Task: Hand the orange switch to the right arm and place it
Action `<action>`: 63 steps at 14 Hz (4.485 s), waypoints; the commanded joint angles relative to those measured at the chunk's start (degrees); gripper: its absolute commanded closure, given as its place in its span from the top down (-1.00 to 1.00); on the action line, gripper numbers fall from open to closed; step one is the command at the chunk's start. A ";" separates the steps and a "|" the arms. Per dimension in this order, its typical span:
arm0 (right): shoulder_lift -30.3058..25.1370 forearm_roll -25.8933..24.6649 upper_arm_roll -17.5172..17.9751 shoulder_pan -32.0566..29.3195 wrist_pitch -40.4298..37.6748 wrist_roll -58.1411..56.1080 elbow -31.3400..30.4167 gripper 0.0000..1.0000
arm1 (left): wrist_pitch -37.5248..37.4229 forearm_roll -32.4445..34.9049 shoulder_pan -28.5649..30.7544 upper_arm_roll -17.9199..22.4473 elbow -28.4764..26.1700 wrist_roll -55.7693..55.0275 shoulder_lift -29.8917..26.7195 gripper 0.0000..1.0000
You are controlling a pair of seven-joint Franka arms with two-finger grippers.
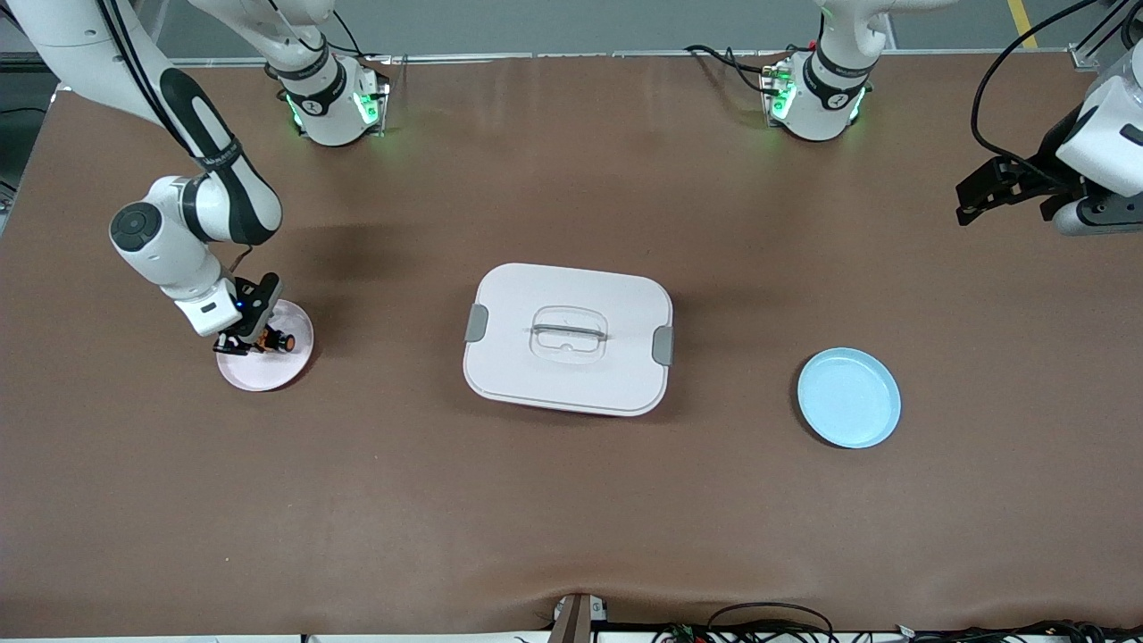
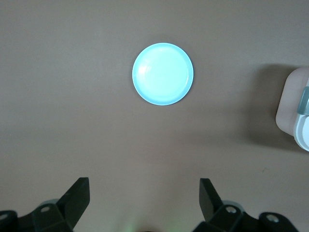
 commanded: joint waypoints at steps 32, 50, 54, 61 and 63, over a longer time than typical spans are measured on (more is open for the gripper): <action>-12.45 0.02 0.80 0.72 -30.91 19.17 9.78 1.00 | -0.10 -1.00 -0.62 0.05 -0.24 0.04 -0.35 1.00; -23.98 7.41 0.45 0.55 -62.57 48.27 21.30 1.00 | -0.19 -1.00 -0.53 0.05 -0.15 0.04 -0.52 1.00; -24.15 7.32 0.54 0.55 -65.14 56.27 22.63 1.00 | -0.19 -1.00 -0.44 0.05 -0.15 0.12 -0.52 1.00; -23.27 6.70 0.89 2.91 -67.25 70.32 29.13 1.00 | -0.10 -1.00 -0.44 0.05 0.47 0.13 -0.35 1.00; -22.57 6.44 0.89 3.27 -68.47 74.46 31.06 1.00 | -0.10 -1.00 -0.44 0.05 0.47 0.13 -0.35 1.00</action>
